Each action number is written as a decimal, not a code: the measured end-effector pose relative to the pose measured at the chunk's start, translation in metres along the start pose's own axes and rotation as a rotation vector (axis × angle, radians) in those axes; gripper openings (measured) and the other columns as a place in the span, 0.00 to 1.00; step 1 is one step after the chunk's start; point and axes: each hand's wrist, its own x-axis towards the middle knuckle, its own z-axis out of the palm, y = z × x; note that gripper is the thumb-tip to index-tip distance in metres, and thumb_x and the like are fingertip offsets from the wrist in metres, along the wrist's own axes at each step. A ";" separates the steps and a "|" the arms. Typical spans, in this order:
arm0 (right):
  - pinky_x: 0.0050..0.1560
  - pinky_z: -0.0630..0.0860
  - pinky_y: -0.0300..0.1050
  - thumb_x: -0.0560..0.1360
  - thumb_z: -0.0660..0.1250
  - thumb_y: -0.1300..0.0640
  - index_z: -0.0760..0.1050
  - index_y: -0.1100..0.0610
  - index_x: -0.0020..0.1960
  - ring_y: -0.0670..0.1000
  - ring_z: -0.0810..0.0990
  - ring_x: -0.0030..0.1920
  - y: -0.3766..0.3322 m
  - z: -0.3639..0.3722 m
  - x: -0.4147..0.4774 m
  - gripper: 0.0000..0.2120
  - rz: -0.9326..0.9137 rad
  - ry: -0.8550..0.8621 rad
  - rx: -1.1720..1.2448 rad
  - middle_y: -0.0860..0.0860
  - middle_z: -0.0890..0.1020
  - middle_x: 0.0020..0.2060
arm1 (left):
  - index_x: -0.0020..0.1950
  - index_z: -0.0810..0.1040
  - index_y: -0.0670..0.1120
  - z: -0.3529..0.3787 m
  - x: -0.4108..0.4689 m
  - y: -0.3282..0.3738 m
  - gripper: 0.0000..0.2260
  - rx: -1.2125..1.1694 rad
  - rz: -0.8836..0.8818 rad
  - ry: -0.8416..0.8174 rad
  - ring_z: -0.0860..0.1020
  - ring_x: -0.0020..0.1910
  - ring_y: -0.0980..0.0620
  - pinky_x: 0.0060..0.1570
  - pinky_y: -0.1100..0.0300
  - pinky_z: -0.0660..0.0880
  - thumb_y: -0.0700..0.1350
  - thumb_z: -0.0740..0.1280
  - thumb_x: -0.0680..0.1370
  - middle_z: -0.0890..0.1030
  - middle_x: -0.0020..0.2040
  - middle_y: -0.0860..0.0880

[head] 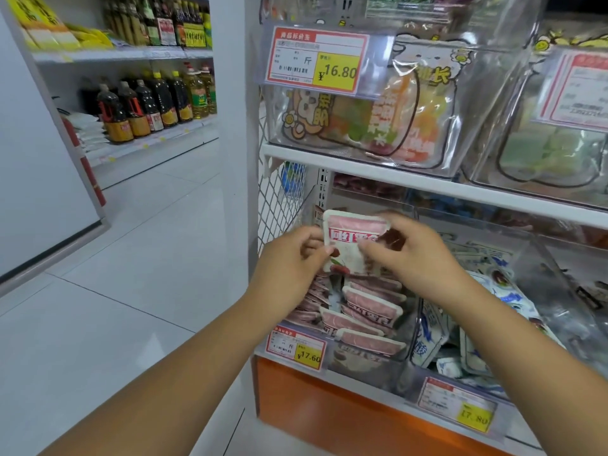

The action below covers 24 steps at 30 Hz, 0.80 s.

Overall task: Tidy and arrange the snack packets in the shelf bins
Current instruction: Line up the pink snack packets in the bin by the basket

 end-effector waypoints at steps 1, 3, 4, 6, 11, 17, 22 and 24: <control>0.35 0.73 0.35 0.74 0.71 0.51 0.77 0.44 0.50 0.45 0.80 0.36 -0.002 -0.002 0.001 0.06 0.010 0.041 -0.037 0.48 0.84 0.37 | 0.62 0.76 0.53 0.000 -0.003 -0.003 0.12 0.107 0.059 -0.034 0.75 0.46 0.64 0.42 0.77 0.67 0.47 0.67 0.78 0.79 0.52 0.59; 0.27 0.67 0.29 0.74 0.71 0.51 0.75 0.44 0.45 0.38 0.77 0.27 -0.005 -0.006 0.005 0.05 0.040 0.075 -0.090 0.40 0.80 0.26 | 0.68 0.70 0.52 -0.001 -0.013 -0.011 0.16 0.337 0.180 -0.170 0.73 0.53 0.61 0.47 0.77 0.65 0.49 0.64 0.80 0.75 0.58 0.57; 0.27 0.66 0.27 0.74 0.71 0.51 0.73 0.44 0.42 0.35 0.75 0.26 -0.007 -0.006 0.007 0.07 0.055 0.073 -0.121 0.38 0.77 0.23 | 0.69 0.69 0.51 -0.002 -0.019 -0.015 0.17 0.446 0.239 -0.221 0.72 0.58 0.58 0.53 0.72 0.66 0.50 0.61 0.81 0.74 0.63 0.55; 0.28 0.66 0.26 0.74 0.71 0.48 0.72 0.45 0.40 0.35 0.74 0.27 -0.011 -0.003 0.014 0.08 0.074 0.061 -0.184 0.42 0.76 0.24 | 0.67 0.74 0.48 -0.007 -0.027 -0.024 0.15 0.635 0.367 -0.279 0.75 0.60 0.53 0.59 0.64 0.70 0.48 0.62 0.81 0.76 0.64 0.51; 0.34 0.70 0.42 0.74 0.70 0.50 0.74 0.54 0.48 0.49 0.78 0.38 -0.016 0.026 0.034 0.09 -0.058 -0.035 -0.395 0.49 0.80 0.38 | 0.56 0.82 0.45 -0.010 -0.030 -0.041 0.16 0.752 0.482 -0.270 0.82 0.48 0.52 0.48 0.62 0.78 0.43 0.76 0.69 0.83 0.51 0.49; 0.39 0.64 0.44 0.74 0.70 0.52 0.66 0.53 0.41 0.52 0.73 0.41 0.002 0.045 0.045 0.13 -0.124 -0.272 -0.768 0.51 0.75 0.41 | 0.74 0.67 0.47 -0.014 -0.027 -0.029 0.19 0.610 0.340 -0.383 0.69 0.67 0.50 0.68 0.60 0.63 0.46 0.58 0.83 0.72 0.70 0.49; 0.42 0.69 0.44 0.76 0.67 0.54 0.74 0.55 0.45 0.53 0.76 0.45 0.001 0.058 0.051 0.05 -0.267 -0.350 -0.790 0.52 0.75 0.44 | 0.75 0.65 0.46 -0.013 -0.030 -0.028 0.21 0.577 0.338 -0.347 0.66 0.69 0.50 0.68 0.65 0.58 0.46 0.59 0.82 0.68 0.72 0.48; 0.43 0.71 0.45 0.75 0.65 0.59 0.76 0.58 0.46 0.55 0.78 0.48 0.001 0.073 0.057 0.02 -0.281 -0.441 -0.909 0.55 0.77 0.46 | 0.75 0.65 0.45 -0.011 -0.031 -0.029 0.21 0.580 0.340 -0.317 0.65 0.71 0.48 0.69 0.62 0.59 0.46 0.60 0.82 0.65 0.73 0.46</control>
